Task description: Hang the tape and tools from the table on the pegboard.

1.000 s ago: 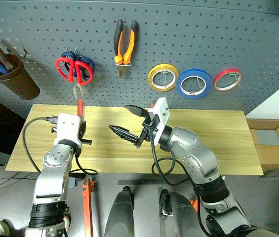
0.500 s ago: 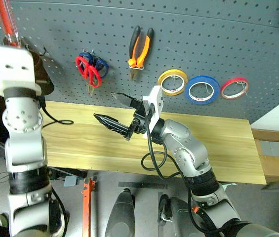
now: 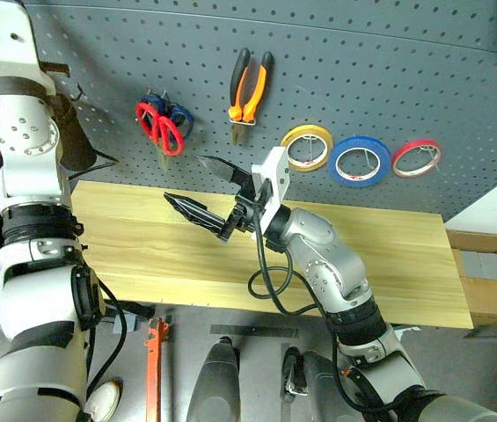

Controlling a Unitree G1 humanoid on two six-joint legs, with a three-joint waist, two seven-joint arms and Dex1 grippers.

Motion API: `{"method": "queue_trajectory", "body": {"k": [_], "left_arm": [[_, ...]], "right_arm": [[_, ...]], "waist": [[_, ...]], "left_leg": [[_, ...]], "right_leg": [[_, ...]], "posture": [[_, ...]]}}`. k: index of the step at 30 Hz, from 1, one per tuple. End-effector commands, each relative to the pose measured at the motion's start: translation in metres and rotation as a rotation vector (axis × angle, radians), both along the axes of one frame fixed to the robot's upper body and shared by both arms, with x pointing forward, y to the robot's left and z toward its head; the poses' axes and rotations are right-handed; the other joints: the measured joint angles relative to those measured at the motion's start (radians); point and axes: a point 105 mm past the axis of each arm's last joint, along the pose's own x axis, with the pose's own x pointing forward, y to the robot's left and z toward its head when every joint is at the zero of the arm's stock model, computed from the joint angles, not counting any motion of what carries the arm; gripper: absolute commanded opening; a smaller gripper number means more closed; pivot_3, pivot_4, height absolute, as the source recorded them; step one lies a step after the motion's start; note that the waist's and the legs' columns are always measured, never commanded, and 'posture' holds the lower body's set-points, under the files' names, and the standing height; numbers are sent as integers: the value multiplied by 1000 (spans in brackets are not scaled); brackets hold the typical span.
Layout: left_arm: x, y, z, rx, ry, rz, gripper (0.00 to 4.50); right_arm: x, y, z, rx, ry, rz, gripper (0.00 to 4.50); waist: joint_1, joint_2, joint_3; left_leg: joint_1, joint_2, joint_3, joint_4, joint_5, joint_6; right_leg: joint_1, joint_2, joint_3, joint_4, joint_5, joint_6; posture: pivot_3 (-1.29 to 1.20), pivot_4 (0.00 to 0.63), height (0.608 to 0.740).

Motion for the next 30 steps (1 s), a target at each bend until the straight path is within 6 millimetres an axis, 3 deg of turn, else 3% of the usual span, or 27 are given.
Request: {"method": "queue_trajectory", "body": {"k": [1, 8, 14, 25, 30], "left_arm": [[-9, 14, 7, -15, -39, 30, 720], [2, 32, -53, -161, 133, 11, 720], [-3, 31, -70, -193, 156, 0, 720], [-5, 23, -67, -206, 145, -25, 4432], [-6, 6, -56, -132, 127, -72, 4475]], "right_arm": [[-7, -3, 9, 24, -42, 1, 4500], [-6, -9, 3, 4, -34, -15, 4500], [-5, -9, 3, 1, -38, -17, 4500], [-3, -11, 2, -5, -42, -24, 4500], [-2, -12, 2, -10, -48, -30, 4500]], "waist": [[-1, 0, 0], [-4, 0, 0], [-3, -1, -1], [-1, -2, -2], [-1, -3, -3]], "left_leg": [[0, 0, 0, 0, 0, 0], [1, 0, 0, 0, 0, -1], [1, 1, -1, 1, 1, -1], [2, 1, -2, 1, 2, -2], [2, 1, -2, 1, 2, -2]], "right_leg": [[0, 0, 0, 0, 0, 0], [0, 0, 1, 2, 0, 0], [0, 0, 0, 2, 1, -2], [1, 0, 0, 3, 2, -3], [1, 0, 0, 3, 3, -5]], "posture": [[249, 215, 740], [254, 221, 740], [258, 220, 740], [256, 216, 740], [254, 215, 740]]}}
